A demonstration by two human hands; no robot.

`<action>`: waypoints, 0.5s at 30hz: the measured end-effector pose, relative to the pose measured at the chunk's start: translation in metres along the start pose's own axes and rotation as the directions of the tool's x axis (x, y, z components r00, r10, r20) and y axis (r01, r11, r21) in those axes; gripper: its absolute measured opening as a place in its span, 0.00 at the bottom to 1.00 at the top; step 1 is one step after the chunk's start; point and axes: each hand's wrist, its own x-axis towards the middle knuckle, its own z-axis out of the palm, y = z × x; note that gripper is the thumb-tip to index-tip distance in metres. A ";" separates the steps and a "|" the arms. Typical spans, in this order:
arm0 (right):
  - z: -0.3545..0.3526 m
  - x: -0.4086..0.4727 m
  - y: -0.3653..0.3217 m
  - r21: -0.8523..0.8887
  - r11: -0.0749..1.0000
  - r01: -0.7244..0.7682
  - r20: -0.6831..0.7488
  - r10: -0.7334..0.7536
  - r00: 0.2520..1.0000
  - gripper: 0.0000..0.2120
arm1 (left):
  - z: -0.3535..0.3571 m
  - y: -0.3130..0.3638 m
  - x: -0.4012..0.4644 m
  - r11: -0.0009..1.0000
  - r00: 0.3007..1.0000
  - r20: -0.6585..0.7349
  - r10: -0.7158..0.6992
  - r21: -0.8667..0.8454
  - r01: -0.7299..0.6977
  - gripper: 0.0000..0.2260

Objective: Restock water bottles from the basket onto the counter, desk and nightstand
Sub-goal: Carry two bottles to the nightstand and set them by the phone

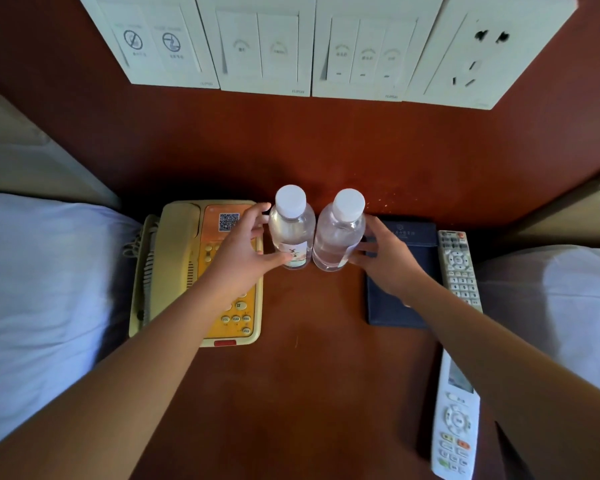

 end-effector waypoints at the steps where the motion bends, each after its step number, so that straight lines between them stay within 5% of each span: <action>1: 0.001 -0.001 0.000 -0.004 1.000 0.007 0.001 -0.007 1.000 0.33 | 0.000 0.001 0.000 1.000 1.000 0.017 0.005 -0.013 -0.005 0.36; 15: 0.035 0.005 -0.008 0.034 0.999 0.006 -0.291 0.004 0.957 0.33 | 0.000 0.012 0.013 0.994 0.996 0.037 0.084 0.071 -0.086 0.34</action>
